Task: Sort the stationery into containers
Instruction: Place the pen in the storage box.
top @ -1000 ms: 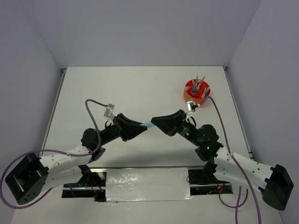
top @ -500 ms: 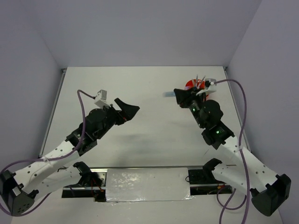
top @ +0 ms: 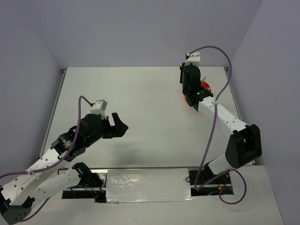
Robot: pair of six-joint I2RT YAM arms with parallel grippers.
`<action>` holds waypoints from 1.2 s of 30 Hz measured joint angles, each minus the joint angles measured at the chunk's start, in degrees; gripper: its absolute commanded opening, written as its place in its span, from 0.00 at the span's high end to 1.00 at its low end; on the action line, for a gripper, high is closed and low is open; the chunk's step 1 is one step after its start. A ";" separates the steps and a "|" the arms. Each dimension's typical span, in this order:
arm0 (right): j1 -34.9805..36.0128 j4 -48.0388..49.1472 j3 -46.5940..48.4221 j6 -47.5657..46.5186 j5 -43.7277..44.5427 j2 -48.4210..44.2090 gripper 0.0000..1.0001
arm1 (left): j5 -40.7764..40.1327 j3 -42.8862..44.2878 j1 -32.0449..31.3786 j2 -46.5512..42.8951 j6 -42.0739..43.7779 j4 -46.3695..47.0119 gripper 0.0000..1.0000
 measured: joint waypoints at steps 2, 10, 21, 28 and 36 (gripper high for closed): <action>-0.92 0.52 3.15 -2.97 -0.46 3.28 1.00 | 1.25 1.25 -0.04 -1.27 2.03 -1.33 0.01; -4.66 0.07 11.13 -7.65 -2.60 13.29 1.00 | -0.59 4.68 -0.09 -4.28 7.78 -5.16 0.01; -5.38 -1.73 11.54 -8.35 -2.27 19.28 1.00 | -7.41 4.66 -0.09 -1.86 7.87 -10.01 0.01; -5.51 -1.70 11.43 -8.74 -1.42 19.67 0.95 | -7.37 4.66 -0.09 -2.69 8.00 -9.99 0.01; -5.97 -1.68 9.79 -9.01 -0.17 19.67 0.87 | -7.23 4.66 -0.09 -2.54 8.11 -9.97 0.01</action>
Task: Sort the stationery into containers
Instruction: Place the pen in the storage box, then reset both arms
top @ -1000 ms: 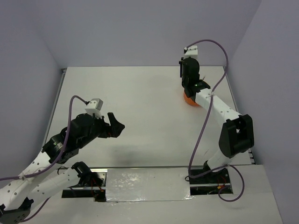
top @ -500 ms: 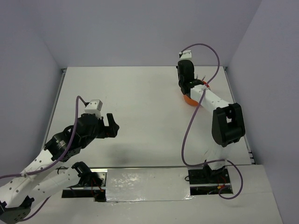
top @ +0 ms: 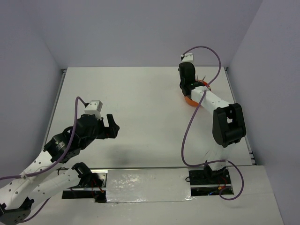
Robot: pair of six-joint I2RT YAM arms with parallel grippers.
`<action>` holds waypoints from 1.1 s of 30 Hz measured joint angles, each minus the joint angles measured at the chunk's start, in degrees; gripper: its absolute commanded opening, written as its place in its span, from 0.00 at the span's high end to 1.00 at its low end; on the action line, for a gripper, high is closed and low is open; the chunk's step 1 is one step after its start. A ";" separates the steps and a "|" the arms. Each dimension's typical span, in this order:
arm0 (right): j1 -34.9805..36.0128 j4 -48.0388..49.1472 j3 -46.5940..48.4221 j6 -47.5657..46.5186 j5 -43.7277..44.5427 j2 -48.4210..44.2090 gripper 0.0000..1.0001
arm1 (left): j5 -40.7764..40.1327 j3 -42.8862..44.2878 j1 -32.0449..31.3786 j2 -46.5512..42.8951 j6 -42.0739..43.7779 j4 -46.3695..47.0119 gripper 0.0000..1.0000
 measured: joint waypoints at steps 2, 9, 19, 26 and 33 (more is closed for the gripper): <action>-0.15 -0.07 -0.28 0.02 0.31 0.00 0.73 | 0.02 0.00 0.00 0.00 0.00 0.00 0.01; -0.35 -0.15 -0.35 0.57 0.59 0.00 0.49 | 0.13 0.00 0.00 0.00 0.13 0.00 0.01; -0.31 -2.25 -0.46 1.51 -2.40 -1.57 0.37 | 0.11 0.00 0.00 0.00 0.20 0.00 0.01; 3.08 -8.68 -1.36 4.04 -6.95 -13.51 0.00 | -2.14 0.07 0.28 1.44 -0.22 -0.46 0.01; 9.46 -13.49 -12.31 10.91 -12.48 -43.58 0.00 | -9.86 3.04 2.14 7.02 -2.49 -4.87 0.01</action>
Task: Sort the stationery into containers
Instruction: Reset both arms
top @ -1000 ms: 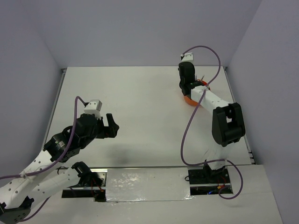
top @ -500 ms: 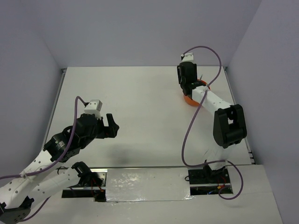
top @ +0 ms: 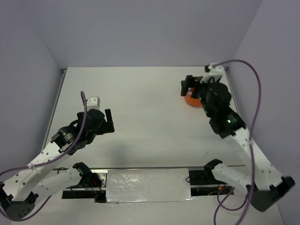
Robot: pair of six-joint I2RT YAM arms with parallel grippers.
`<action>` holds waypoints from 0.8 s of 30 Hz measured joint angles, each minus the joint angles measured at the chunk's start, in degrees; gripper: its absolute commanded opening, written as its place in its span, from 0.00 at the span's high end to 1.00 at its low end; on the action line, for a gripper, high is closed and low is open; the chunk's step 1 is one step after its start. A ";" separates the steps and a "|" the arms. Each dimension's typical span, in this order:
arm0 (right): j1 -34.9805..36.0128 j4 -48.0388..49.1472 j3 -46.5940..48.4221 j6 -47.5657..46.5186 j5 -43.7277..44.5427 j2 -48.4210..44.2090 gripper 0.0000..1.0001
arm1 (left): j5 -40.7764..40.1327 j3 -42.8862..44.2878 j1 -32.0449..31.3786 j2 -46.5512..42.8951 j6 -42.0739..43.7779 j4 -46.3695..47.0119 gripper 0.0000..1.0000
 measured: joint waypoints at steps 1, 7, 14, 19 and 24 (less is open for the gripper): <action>0.48 -1.22 -0.92 0.81 -0.04 -3.78 0.00 | -1.14 0.26 0.15 0.50 -0.37 -0.57 0.01; 1.27 -9.75 -4.87 4.72 -1.66 -22.56 0.00 | -7.74 3.91 0.33 -0.26 2.36 -2.75 0.01; 1.31 -21.16 -8.87 7.17 -5.68 -37.03 0.00 | -14.12 1.25 0.42 -11.91 4.44 -1.18 0.01; 1.29 -25.09 -9.75 7.13 -7.21 -42.53 0.00 | -13.25 -1.31 0.63 -20.35 6.23 0.20 0.01; 1.31 -26.71 -10.60 7.15 -7.50 -42.66 0.00 | -13.88 -1.44 0.63 -21.53 6.67 0.66 0.01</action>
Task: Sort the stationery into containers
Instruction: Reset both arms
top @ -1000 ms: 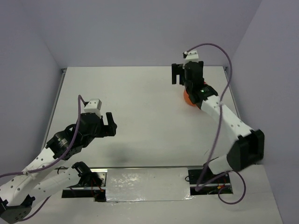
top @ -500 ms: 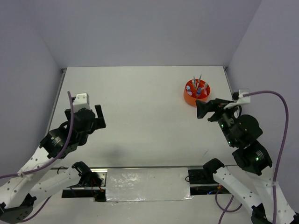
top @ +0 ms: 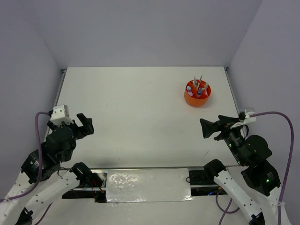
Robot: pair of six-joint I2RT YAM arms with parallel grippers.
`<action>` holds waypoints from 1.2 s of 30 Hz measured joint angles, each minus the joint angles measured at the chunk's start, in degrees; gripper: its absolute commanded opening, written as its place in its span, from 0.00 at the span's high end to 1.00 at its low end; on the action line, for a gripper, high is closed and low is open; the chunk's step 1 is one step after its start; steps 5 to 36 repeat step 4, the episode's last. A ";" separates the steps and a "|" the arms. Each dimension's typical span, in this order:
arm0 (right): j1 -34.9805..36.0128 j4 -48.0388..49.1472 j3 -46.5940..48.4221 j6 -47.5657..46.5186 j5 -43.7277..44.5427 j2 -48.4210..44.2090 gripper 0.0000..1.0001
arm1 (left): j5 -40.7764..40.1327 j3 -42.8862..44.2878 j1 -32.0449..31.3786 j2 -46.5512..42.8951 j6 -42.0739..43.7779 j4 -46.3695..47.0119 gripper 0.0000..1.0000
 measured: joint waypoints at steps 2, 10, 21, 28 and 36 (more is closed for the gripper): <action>0.07 -0.55 -0.42 0.04 0.04 0.07 0.00 | -0.17 -0.11 0.00 0.02 0.00 -0.02 0.01; 0.09 -1.01 -0.66 0.20 0.07 0.17 0.00 | -0.37 -0.11 0.00 0.24 0.00 -0.02 0.01; 0.09 -1.01 -0.66 0.20 0.07 0.17 0.00 | -0.37 -0.11 0.00 0.24 0.00 -0.02 0.01; 0.09 -1.01 -0.66 0.20 0.07 0.17 0.00 | -0.37 -0.11 0.00 0.24 0.00 -0.02 0.01; 0.09 -1.01 -0.66 0.20 0.07 0.17 0.00 | -0.37 -0.11 0.00 0.24 0.00 -0.02 0.01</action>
